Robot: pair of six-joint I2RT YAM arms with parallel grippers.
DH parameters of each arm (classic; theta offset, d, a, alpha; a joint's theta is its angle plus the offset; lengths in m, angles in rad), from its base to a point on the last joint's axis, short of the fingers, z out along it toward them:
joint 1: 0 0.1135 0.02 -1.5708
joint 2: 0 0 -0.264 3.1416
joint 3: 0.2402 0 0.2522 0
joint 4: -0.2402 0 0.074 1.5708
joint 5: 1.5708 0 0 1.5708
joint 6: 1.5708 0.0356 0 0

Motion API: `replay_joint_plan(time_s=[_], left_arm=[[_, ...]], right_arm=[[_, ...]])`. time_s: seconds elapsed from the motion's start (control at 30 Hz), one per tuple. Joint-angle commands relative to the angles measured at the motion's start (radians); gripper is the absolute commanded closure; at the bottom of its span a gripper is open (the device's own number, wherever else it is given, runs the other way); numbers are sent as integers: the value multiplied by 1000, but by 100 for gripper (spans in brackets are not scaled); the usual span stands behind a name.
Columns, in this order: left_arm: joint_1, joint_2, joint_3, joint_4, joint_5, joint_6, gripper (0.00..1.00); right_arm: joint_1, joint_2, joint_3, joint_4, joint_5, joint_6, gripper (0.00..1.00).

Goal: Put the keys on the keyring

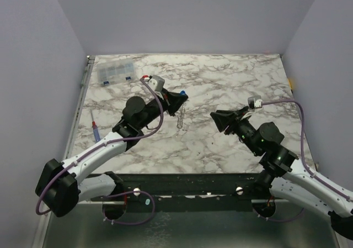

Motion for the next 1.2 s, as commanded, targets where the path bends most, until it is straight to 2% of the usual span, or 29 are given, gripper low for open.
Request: replay_joint_plan(time_s=[0.0, 0.1, 0.27, 0.33, 0.67, 0.8, 0.9, 1.07, 1.17], left_arm=[[5, 62, 31, -106, -226, 157, 100], [5, 127, 41, -95, -301, 147, 100], [6, 248, 115, -93, -250, 88, 100], [6, 268, 123, -101, -272, 80, 100], [6, 322, 125, -203, -637, 135, 100], [4, 394, 140, -192, -646, 167, 100], [-39, 464, 174, -183, -692, 175, 100], [-133, 605, 294, -182, -720, 186, 100], [-154, 710, 369, -182, -698, 164, 100]], right_arm=[[-4, -14, 8, -69, 76, 14, 59], [-3, -11, 10, -83, 124, 23, 58], [-3, -1, 56, -207, 265, 78, 58], [-3, -3, 71, -257, 300, 100, 58], [-3, -38, 56, -276, 350, 104, 58], [-3, -26, 59, -273, 347, 100, 58], [-3, -21, 62, -271, 344, 103, 59], [-4, -25, 73, -301, 371, 115, 59], [-3, -30, 77, -314, 382, 120, 59]])
